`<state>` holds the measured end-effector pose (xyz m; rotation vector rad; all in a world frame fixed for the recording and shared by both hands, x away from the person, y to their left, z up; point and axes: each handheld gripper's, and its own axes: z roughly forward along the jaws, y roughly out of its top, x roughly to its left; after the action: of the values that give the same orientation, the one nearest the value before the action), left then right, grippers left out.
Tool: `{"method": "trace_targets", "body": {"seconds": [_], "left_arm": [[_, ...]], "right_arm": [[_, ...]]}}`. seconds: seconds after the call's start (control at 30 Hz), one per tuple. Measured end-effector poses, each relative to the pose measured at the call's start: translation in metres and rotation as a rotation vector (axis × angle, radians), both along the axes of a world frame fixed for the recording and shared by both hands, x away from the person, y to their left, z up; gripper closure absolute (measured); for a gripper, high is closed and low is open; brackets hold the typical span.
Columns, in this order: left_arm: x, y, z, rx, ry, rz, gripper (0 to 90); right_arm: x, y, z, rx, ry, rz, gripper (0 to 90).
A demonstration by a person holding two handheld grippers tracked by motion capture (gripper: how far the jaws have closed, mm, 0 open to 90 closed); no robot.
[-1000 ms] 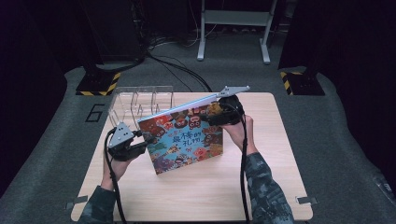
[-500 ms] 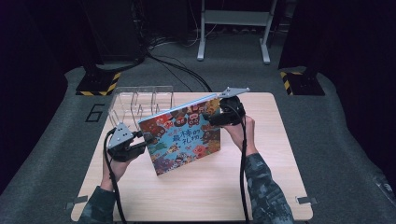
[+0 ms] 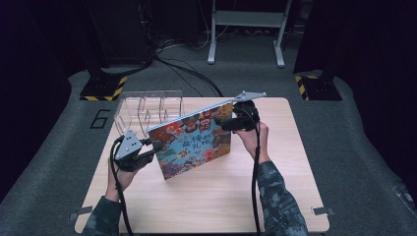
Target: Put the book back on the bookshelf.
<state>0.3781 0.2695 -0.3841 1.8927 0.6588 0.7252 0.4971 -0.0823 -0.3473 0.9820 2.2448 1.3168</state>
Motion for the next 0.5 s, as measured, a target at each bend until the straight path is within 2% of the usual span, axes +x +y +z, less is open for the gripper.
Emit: {"method": "trace_targets", "body": {"seconds": [0.1, 0.27, 0.4, 0.5], "left_arm": [[-0.0003, -0.0008, -0.0002, 0.010, 0.000, 0.003, 67.5], [-0.0036, -0.0008, -0.0011, 0.015, -0.012, 0.004, 67.4], [-0.0062, -0.0021, 0.0011, 0.045, -0.007, -0.018, 66.7], [-0.0013, -0.0026, 0.0047, 0.011, 0.024, -0.049, 62.9]], "right_arm": [[0.0029, 0.0013, -0.0043, 0.012, 0.029, 0.019, 17.0], [0.0068, 0.0061, -0.0074, 0.008, 0.017, 0.028, 17.3], [0.0080, 0.0055, -0.0087, 0.021, 0.017, 0.038, 17.1], [0.0079, 0.0040, -0.0096, 0.033, 0.021, 0.043, 17.0]]}}
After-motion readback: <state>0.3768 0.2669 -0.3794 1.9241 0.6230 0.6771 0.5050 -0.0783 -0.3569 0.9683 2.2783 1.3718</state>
